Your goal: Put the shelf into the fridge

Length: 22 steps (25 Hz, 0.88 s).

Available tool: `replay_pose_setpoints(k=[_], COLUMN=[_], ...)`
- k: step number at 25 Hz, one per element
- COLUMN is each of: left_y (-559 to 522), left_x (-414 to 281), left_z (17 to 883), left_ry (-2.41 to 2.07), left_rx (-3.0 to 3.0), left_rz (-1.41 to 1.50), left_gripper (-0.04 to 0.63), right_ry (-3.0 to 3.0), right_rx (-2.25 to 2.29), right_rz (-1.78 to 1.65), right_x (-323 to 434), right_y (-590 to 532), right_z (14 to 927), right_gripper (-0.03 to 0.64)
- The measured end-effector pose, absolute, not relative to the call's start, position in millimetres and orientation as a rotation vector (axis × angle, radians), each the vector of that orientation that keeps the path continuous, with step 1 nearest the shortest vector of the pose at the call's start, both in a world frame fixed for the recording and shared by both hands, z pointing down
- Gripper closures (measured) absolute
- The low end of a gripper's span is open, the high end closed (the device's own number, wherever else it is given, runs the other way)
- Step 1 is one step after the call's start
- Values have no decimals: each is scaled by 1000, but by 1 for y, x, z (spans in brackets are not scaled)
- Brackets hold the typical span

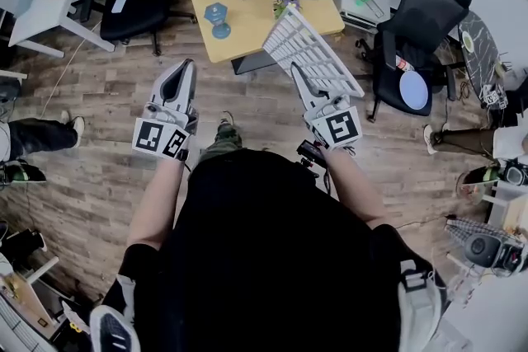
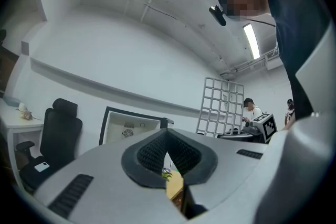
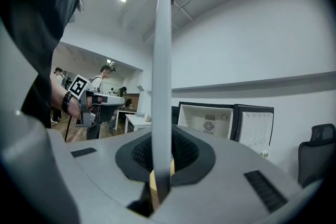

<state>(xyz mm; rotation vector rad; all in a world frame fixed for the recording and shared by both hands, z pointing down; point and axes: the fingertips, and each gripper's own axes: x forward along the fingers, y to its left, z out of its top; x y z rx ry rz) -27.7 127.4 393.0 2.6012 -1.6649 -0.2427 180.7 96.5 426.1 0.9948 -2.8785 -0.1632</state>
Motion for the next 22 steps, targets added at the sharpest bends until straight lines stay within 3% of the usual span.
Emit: replay_pose_setpoints(k=[22], left_y=[14], left_x=[-95], left_z=[399], left_ry=[-1544], left_rx=[2636], left_rz=[-311], left_gripper=[577], right_ry=[-2785], right_rx=[1080], right_rz=[-183], right_x=[112], right_y=[13], right_z=[423], right_gripper=[578])
